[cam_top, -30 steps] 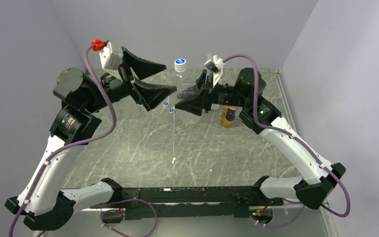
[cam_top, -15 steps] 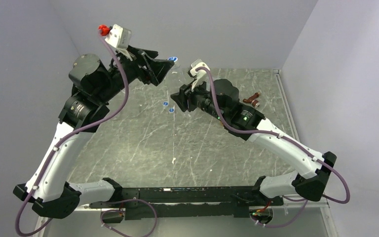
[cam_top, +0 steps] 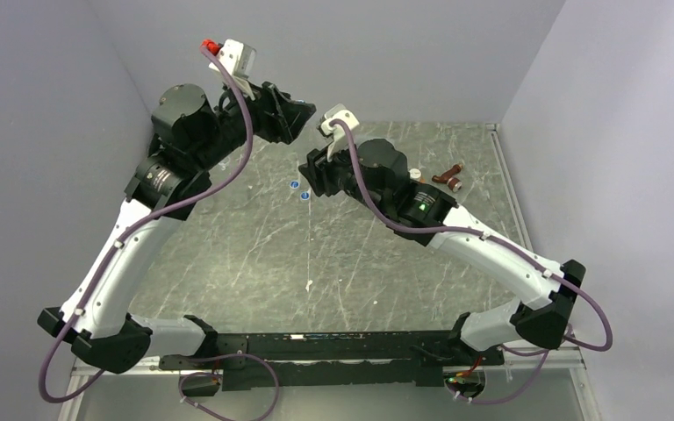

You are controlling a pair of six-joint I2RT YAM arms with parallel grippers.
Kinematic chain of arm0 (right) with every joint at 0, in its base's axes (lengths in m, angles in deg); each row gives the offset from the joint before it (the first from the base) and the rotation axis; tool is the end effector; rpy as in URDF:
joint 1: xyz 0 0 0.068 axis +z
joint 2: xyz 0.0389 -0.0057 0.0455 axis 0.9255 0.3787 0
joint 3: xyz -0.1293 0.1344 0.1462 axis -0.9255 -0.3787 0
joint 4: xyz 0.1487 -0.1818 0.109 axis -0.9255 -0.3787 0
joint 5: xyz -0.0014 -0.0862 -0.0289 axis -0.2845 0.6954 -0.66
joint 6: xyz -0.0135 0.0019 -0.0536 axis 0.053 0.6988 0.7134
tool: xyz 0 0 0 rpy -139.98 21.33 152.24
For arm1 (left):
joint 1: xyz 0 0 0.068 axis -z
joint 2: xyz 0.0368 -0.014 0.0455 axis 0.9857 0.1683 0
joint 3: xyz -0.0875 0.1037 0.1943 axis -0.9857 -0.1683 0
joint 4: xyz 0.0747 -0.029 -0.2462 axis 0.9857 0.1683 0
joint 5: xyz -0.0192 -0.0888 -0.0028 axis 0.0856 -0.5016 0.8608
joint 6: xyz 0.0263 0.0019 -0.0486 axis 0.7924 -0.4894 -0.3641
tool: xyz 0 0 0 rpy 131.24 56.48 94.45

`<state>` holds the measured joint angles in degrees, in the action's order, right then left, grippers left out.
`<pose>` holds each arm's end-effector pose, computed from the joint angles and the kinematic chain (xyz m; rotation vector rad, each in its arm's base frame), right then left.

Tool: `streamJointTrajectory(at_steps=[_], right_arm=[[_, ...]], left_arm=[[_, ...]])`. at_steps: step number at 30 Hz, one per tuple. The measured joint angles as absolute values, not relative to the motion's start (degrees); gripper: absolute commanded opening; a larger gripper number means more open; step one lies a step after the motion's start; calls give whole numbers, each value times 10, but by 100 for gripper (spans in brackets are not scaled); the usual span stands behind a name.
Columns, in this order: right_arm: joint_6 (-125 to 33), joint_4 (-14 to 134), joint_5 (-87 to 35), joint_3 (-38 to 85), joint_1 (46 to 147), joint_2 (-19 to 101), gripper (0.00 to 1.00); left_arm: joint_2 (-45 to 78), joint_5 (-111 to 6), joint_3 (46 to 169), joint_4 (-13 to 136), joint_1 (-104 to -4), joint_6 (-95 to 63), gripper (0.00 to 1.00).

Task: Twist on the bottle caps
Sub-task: Screw the bottle cap onto the plastic bottle.

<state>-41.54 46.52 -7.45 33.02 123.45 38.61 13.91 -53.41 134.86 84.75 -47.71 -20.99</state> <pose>0.1861 0.2602 0.4074 -0.6487 1.6145 0.5919 0.2106 -0.1418 0.5029 0.3394 1.4897 -0.8135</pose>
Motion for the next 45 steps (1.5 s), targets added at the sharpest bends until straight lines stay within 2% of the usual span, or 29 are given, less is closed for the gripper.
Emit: streamJointTrajectory(at_steps=[6, 15, 23, 26, 28, 34, 41, 45], right_arm=[[-411, 462, -64, 337, 1237, 394, 0], [-406, 456, -61, 343, 1240, 404, 0], [-405, 446, -54, 343, 1241, 406, 0], [-405, 443, -53, 343, 1241, 407, 0], [-405, 442, -52, 344, 1241, 407, 0], [-405, 441, -50, 344, 1243, 409, 0], [-406, 440, -61, 346, 1239, 408, 0], [-412, 436, -141, 345, 1208, 400, 0]], left_arm=[[154, -534, 1352, 852, -477, -210, 62], [157, -529, 1352, 851, -477, -211, 66], [158, -521, 1352, 851, -477, -216, 60], [160, -520, 1354, 852, -477, -218, 53], [162, -520, 1358, 853, -477, -219, 45], [170, -521, 1370, 860, -477, -227, 2], [178, -535, 1386, 875, -478, -230, 0], [176, -548, 1385, 871, -481, -230, 0]])
